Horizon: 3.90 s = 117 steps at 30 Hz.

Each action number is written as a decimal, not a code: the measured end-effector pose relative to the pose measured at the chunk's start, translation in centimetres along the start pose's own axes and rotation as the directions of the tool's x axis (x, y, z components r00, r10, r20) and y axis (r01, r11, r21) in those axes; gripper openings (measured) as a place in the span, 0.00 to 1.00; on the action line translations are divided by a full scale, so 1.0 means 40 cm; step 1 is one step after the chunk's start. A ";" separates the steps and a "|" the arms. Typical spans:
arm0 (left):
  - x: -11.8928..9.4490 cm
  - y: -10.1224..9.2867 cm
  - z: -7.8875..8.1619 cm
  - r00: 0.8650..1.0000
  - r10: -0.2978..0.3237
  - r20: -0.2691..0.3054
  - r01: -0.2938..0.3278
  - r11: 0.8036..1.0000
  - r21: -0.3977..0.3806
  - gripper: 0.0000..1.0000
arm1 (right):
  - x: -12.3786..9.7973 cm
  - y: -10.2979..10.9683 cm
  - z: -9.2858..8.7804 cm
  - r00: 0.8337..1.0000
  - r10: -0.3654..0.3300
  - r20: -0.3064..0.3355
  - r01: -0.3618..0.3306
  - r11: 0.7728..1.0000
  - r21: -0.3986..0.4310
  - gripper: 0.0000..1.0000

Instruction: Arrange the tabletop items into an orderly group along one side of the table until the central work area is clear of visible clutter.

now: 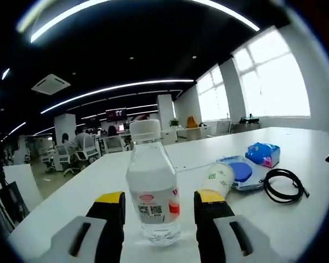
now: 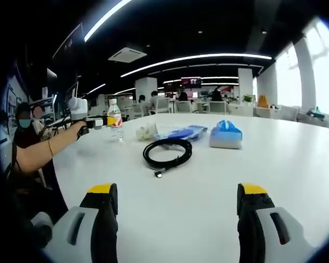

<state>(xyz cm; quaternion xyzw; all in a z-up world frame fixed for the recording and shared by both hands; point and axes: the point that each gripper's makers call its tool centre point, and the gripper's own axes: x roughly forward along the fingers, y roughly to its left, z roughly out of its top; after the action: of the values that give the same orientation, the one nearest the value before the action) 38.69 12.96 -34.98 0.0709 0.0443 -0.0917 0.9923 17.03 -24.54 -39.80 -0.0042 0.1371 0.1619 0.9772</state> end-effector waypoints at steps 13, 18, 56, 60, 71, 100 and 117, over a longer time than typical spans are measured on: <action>0.022 -0.008 -0.031 1.000 -0.002 -0.026 0.002 1.000 -0.007 0.55 | 0.000 -0.004 -0.001 1.000 -0.006 -0.003 0.006 1.000 0.000 0.87; 0.030 -0.007 -0.029 1.000 -0.004 -0.017 0.004 1.000 -0.007 0.55 | -0.001 -0.010 -0.003 1.000 -0.012 -0.003 0.012 1.000 0.004 0.87; 0.045 0.011 -0.037 0.998 0.060 -0.020 -0.060 0.997 -0.037 0.37 | -0.010 -0.026 -0.009 1.000 -0.019 0.016 0.019 1.000 0.015 0.85; 0.046 0.010 -0.036 0.998 0.058 -0.017 -0.058 0.997 -0.042 0.36 | -0.011 -0.028 -0.008 1.000 -0.021 0.017 0.021 1.000 0.017 0.85; 0.052 0.014 -0.034 1.000 -0.013 -0.004 0.013 0.999 -0.045 0.35 | -0.015 -0.033 -0.002 0.999 -0.029 0.019 0.029 1.000 0.008 0.85; 0.025 0.005 -0.018 0.959 -0.276 0.062 0.280 0.958 -0.056 0.35 | -0.001 -0.009 0.013 0.999 -0.031 0.015 0.031 0.999 -0.019 0.85; -0.021 0.024 -0.024 0.908 -0.403 0.111 0.409 0.912 -0.034 0.35 | 0.006 0.015 0.016 1.000 -0.027 0.006 0.027 0.999 -0.044 0.85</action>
<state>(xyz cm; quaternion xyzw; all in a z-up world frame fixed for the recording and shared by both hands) 37.97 14.17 -35.71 0.0275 0.0100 -0.2983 0.9540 17.24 -23.86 -39.24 -0.0270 0.1309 0.1518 0.9793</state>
